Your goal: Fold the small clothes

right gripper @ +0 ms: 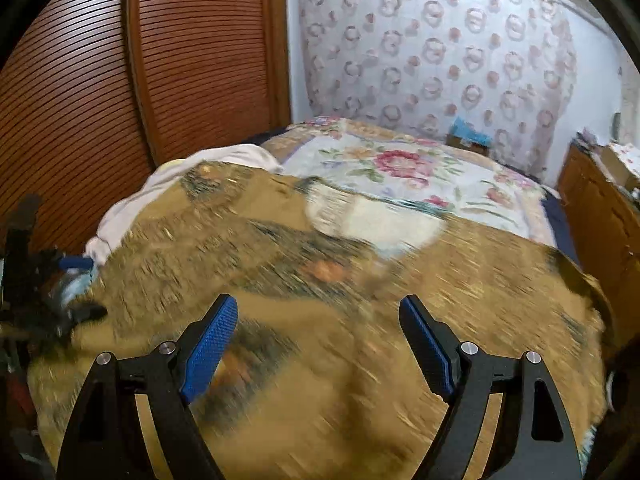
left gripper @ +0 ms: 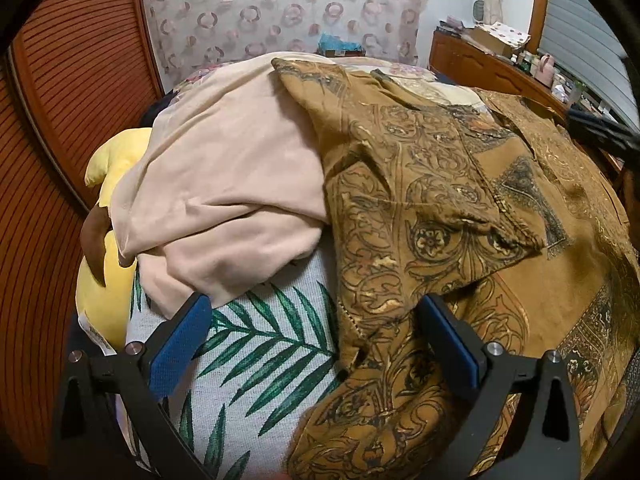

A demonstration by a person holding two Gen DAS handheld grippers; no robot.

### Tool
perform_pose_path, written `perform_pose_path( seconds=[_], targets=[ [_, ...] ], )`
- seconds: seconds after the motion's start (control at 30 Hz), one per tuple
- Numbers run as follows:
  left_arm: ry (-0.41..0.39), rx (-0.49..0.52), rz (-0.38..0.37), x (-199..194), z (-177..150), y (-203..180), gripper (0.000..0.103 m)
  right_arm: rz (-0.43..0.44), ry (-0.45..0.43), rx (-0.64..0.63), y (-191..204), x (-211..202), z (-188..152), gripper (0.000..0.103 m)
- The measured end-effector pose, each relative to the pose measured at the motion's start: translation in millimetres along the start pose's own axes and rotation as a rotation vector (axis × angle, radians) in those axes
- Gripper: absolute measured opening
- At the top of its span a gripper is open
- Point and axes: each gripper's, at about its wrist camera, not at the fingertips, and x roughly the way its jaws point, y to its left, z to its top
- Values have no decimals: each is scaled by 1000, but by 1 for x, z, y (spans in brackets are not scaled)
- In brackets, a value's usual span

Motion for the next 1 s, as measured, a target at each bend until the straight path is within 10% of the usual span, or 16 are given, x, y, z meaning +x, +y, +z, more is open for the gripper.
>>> perform_pose_path(
  seconds=[0.5, 1.0],
  targets=[
    [-256, -28, -28, -61, 24, -8, 103, -346, 39, 302, -187, -100, -138, 83],
    [-172, 176, -170, -13, 61, -147, 103, -178, 80, 618, -270, -66, -127, 72]
  ],
)
